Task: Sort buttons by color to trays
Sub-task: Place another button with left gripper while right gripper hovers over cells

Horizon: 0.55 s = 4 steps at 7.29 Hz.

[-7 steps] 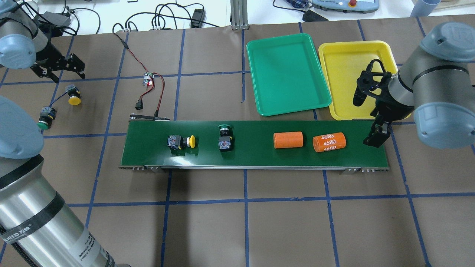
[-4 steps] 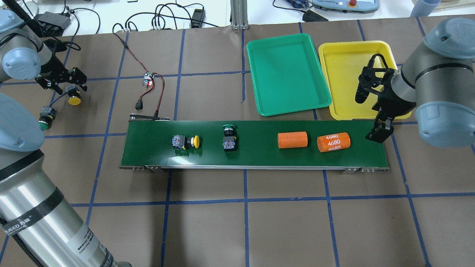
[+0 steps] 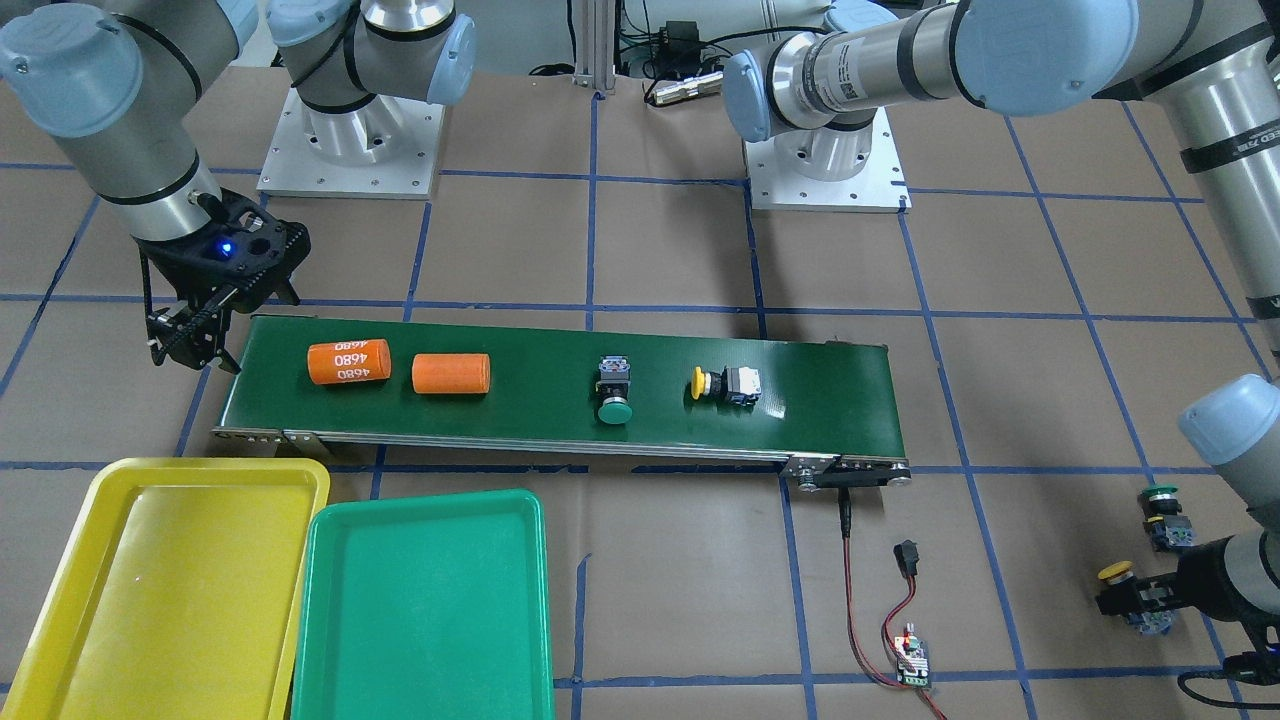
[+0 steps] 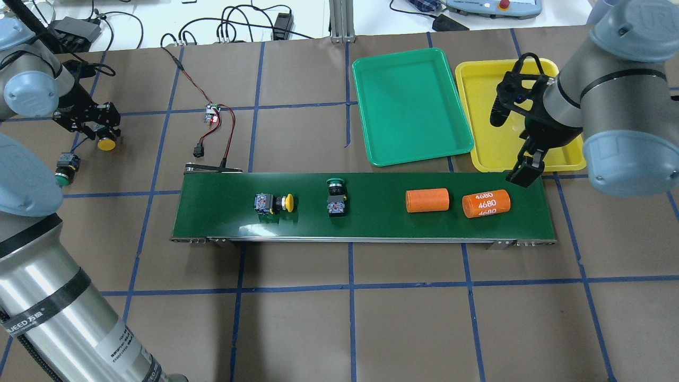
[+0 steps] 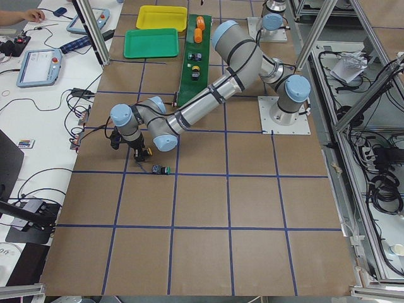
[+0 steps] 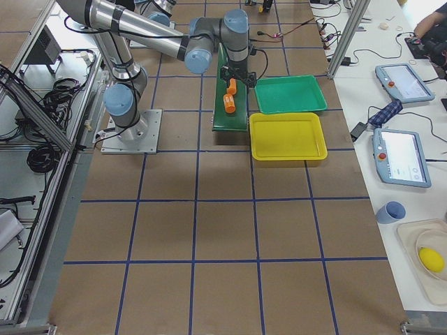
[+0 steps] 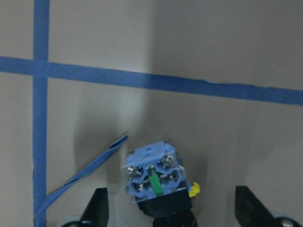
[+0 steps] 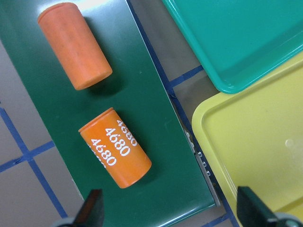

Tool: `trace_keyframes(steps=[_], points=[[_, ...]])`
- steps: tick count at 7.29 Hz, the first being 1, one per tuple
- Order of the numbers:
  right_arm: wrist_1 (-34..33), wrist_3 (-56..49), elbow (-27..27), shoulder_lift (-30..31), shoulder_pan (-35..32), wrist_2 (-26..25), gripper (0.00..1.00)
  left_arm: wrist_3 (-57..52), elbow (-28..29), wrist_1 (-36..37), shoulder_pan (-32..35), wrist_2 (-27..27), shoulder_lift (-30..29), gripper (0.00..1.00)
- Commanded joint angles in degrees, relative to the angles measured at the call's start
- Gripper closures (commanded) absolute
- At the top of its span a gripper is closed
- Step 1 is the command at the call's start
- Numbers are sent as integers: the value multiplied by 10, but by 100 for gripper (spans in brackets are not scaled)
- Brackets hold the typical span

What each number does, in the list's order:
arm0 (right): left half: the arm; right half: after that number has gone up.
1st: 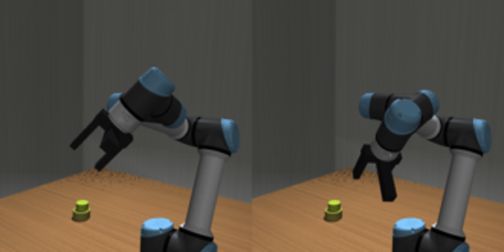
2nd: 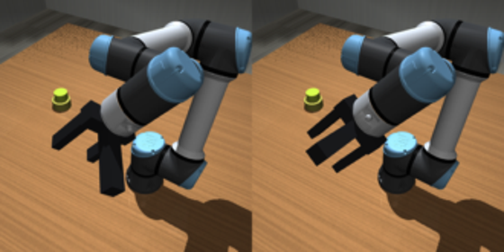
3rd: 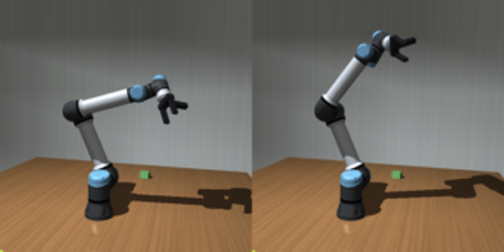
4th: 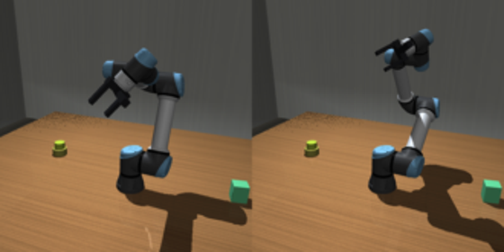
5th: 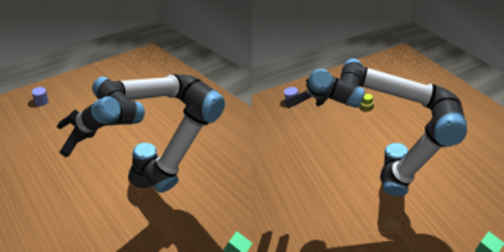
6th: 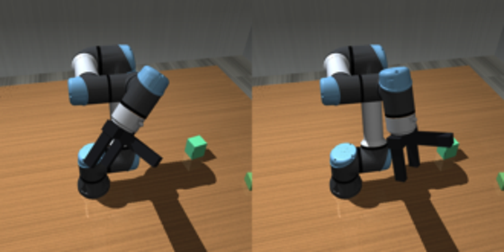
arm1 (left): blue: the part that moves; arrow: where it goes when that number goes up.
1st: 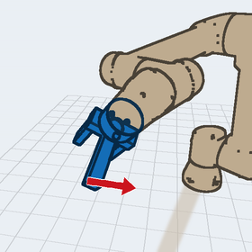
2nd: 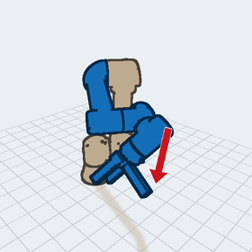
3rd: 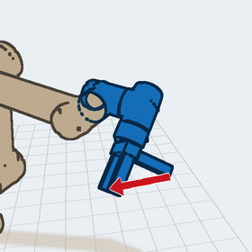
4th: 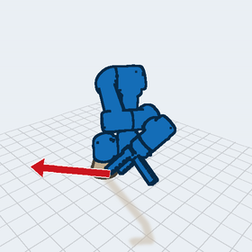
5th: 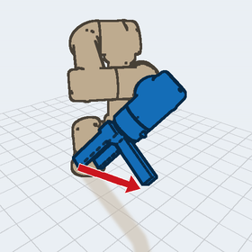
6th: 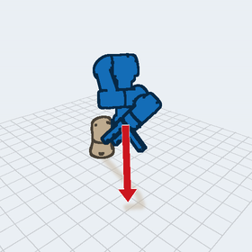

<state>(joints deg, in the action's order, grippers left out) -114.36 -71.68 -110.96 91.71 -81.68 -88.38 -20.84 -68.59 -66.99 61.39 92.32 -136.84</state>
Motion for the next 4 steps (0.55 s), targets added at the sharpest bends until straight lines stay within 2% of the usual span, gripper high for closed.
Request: trace_keyframes(steps=[1,2,3,4], points=[[1,28,2,-1,-6,3,0,21,-7,-7,1,1,10,100],[2,26,1,-2,-6,2,0,29,-6,-16,5,1,16,100],[2,23,1,-2,-6,3,0,87,7,-98,11,-5,40,100],[1,22,0,-3,-6,3,0,177,-2,-134,31,-18,72,100]])
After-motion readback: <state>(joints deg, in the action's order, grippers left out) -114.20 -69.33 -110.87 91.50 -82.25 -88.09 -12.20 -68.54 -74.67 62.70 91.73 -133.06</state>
